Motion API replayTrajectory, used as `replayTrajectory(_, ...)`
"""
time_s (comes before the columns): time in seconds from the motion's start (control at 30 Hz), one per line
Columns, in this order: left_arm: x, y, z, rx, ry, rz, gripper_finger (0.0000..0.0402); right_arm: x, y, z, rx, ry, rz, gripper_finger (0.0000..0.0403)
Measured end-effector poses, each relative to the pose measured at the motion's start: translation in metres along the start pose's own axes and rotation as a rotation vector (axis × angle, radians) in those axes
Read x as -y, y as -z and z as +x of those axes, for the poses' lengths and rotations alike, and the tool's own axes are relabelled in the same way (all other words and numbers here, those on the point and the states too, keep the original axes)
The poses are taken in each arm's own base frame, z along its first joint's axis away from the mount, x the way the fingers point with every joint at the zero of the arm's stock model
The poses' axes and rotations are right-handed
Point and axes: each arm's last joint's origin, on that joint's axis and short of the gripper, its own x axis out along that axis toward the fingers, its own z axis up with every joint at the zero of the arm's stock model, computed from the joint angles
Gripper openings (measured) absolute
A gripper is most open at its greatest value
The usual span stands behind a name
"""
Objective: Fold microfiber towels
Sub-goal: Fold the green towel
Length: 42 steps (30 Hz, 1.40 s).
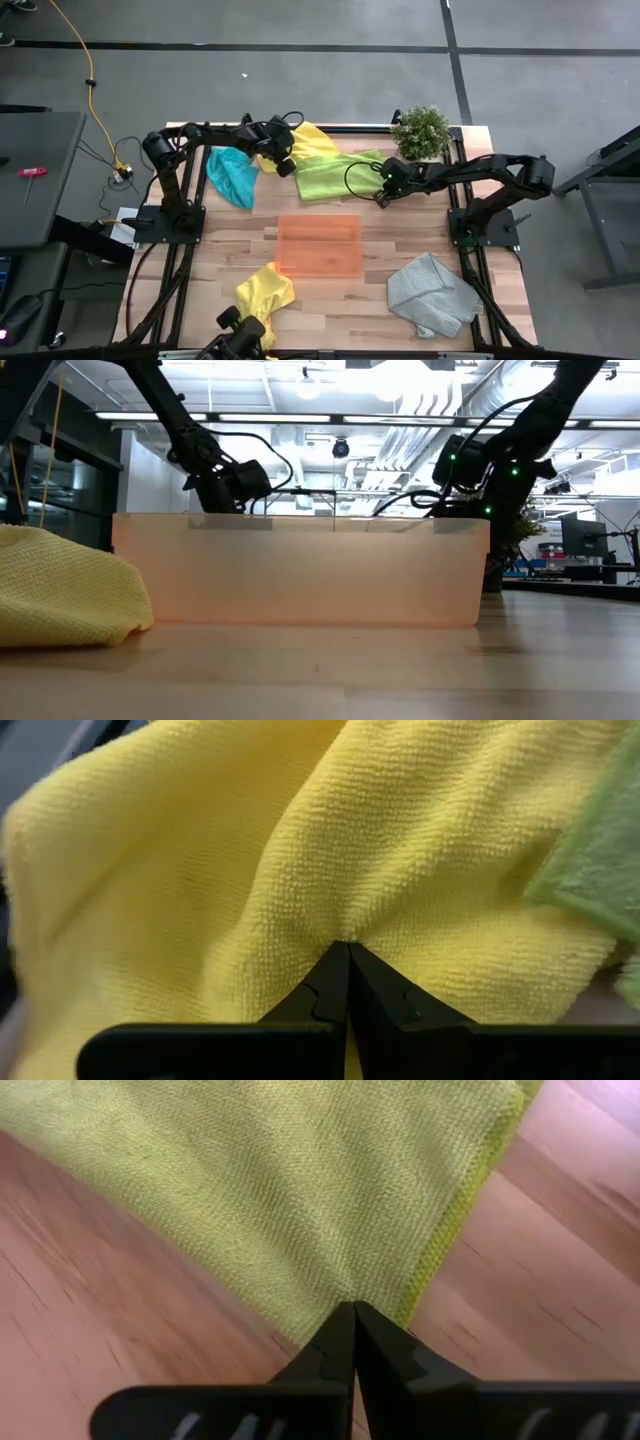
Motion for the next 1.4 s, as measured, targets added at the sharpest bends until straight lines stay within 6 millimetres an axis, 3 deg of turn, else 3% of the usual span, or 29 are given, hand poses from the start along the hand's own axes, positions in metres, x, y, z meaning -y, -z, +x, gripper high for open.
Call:
replayTrajectory(0.3, -0.022, 0.01, 0.001, -0.093, -0.194, -0.044, 0.0, 0.005, 0.014, -0.014, -0.121, 0.025, 0.017, 0.0)
replayTrajectory(0.57, -0.026, 0.018, -0.007, -0.17, -0.208, -0.091, 0.0, -0.003, 0.019, -0.027, -0.122, -0.048, 0.014, 0.0)
replayTrajectory(1.03, 0.02, 0.04, -0.03, -0.459, -0.101, 0.046, 0.0, -0.008, 0.016, -0.03, -0.066, -0.041, 0.002, 0.0)
replayTrajectory(1.17, 0.024, 0.044, -0.039, -0.505, -0.144, 0.075, 0.0, -0.008, 0.015, -0.03, -0.054, -0.047, -0.015, 0.0)
replayTrajectory(1.4, 0.02, 0.044, -0.077, -0.471, -0.132, 0.054, 0.0, -0.008, 0.014, -0.03, -0.045, -0.047, -0.025, 0.0)
